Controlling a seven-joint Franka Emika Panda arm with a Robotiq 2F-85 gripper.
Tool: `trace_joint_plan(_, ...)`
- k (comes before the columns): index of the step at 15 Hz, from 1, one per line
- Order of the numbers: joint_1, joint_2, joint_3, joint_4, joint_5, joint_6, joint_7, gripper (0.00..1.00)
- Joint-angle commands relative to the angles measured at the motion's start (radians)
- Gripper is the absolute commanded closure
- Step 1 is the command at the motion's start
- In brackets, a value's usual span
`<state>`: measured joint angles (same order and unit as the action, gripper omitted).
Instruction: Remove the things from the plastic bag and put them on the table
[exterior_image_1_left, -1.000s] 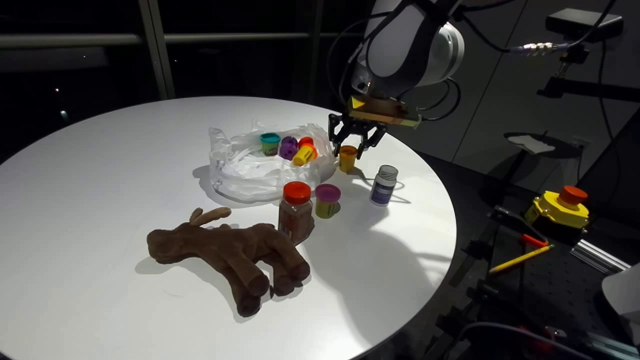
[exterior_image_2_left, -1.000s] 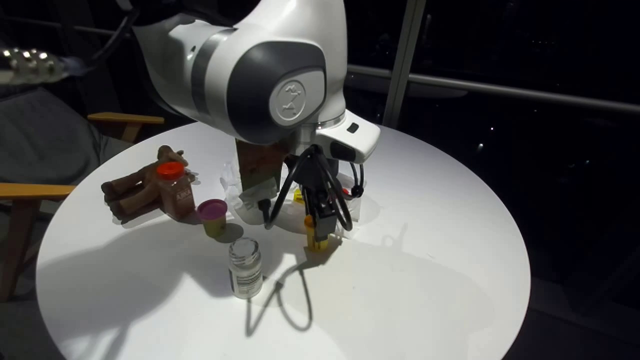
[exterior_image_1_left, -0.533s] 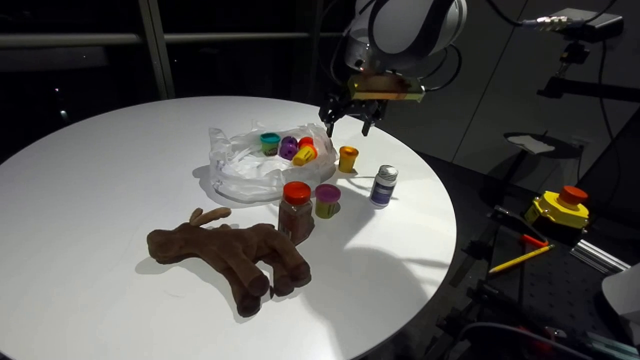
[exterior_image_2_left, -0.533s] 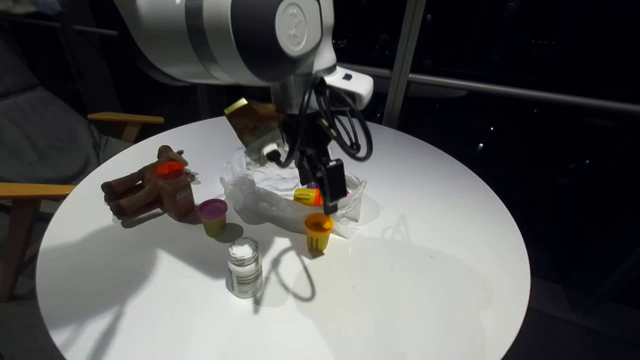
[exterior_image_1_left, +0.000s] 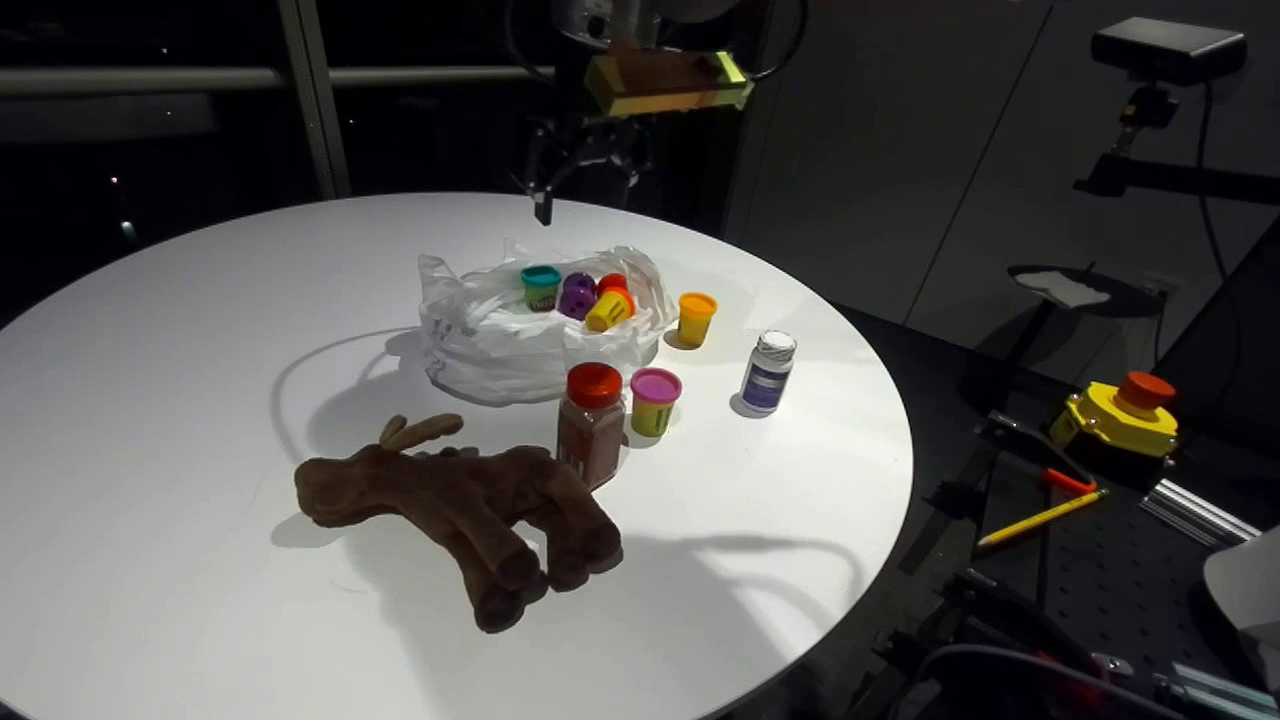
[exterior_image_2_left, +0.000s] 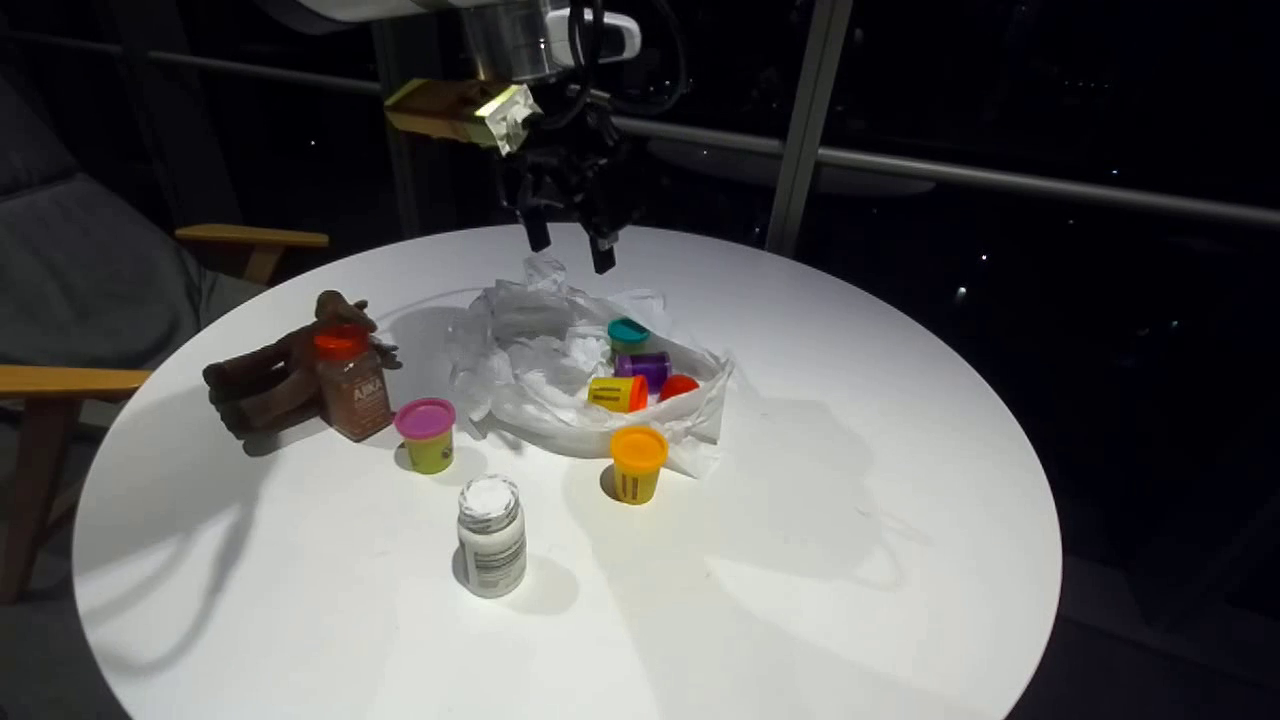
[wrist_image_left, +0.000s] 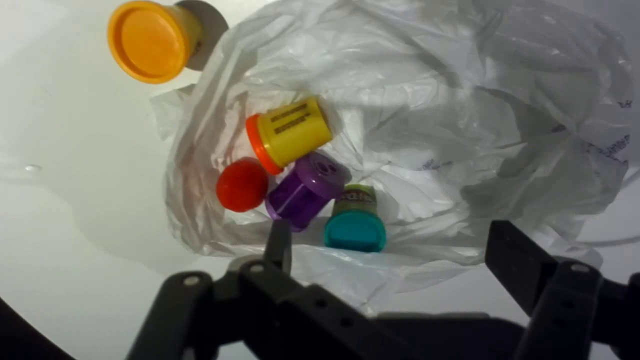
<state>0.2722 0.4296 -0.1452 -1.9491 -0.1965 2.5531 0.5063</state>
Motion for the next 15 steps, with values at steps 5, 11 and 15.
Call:
trace_joint_plan(5,-0.071,0.253,0.095,0.250,0.033,-0.063,-0.214,0.00)
trace_joint_plan(11,-0.063,0.365,0.060,0.358,0.009,-0.102,-0.229,0.00)
trace_joint_plan(15,-0.047,0.418,0.022,0.425,-0.009,-0.122,-0.194,0.00)
